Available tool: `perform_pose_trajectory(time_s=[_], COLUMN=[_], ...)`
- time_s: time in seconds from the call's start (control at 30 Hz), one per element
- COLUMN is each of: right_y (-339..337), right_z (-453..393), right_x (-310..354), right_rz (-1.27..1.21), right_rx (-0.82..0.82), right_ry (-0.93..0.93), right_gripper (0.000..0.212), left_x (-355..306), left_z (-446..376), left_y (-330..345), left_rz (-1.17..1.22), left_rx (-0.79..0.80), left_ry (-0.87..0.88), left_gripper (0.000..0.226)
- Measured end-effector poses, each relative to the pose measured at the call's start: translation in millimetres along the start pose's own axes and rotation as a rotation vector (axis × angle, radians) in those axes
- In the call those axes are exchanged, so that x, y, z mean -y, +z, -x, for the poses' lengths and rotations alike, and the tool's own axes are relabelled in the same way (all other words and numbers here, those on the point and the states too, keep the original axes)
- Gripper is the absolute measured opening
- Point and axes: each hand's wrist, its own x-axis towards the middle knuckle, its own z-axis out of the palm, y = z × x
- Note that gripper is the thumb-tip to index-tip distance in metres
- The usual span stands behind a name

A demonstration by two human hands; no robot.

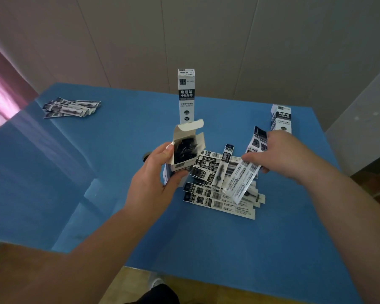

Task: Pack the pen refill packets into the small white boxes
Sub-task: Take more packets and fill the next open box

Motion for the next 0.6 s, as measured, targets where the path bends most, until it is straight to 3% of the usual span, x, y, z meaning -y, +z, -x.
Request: perform_pose_trajectory(time_s=[0.1, 0.23, 0.37, 0.5, 0.6], right_y=[-11, -29, -28, -33, -32], right_z=[12, 30, 16, 47, 61], right_x=[5, 21, 42, 62, 80], right_rz=[-0.200, -0.547, -0.428, -0.509, -0.375], right_rx=[-0.045, -0.166, -0.086, -0.321, -0.416], right_ry=[-0.014, -0.216, -0.093, -0.374, -0.424], right_gripper=[0.025, 0.030, 0.038, 0.029, 0.029], left_x=[0, 1, 3, 2, 3], left_z=[-1, 0, 0, 0, 0], left_y=[1, 3, 5, 5, 6], left_rz=[0.009, -0.011, -0.034, -0.038, -0.052], left_rx=[-0.005, 0.006, 0.013, -0.002, -0.042], left_ry=[0.012, -0.010, 0.002, 0.052, 0.127], left_gripper=[0.049, 0.053, 0.058, 0.057, 0.056])
